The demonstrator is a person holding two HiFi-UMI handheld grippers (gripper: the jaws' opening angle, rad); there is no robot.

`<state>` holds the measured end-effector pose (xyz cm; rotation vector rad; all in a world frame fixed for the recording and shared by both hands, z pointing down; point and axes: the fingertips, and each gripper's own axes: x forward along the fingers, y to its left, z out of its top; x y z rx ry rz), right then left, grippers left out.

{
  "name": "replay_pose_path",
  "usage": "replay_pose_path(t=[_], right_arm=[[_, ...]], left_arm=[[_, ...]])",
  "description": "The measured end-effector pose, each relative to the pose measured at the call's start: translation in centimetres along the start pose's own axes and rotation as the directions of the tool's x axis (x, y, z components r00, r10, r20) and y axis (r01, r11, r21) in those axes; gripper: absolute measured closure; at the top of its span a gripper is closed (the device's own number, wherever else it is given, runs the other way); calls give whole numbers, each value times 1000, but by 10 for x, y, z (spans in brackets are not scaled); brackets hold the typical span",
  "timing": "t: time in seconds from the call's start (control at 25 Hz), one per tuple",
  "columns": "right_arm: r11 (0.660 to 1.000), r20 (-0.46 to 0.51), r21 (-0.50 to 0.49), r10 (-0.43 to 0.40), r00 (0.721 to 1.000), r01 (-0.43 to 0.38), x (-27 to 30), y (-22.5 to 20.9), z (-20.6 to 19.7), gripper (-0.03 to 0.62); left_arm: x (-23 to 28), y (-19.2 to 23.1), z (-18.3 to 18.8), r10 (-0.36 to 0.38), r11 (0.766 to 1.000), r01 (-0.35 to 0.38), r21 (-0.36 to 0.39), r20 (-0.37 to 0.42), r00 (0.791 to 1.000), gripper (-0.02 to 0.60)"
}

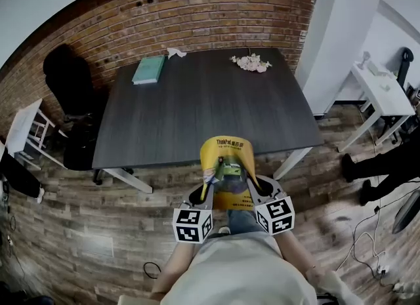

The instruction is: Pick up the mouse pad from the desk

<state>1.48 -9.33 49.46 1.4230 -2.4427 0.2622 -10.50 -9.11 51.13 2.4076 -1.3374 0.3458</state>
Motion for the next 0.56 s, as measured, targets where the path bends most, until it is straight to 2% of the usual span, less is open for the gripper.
replay_pose_path(t=[0.56], right_arm=[[1000,15,10,5,1000,-5,7,-14,7,569]], left_arm=[[5,-3,9,-12,1000,12,-5,29,1000,545]])
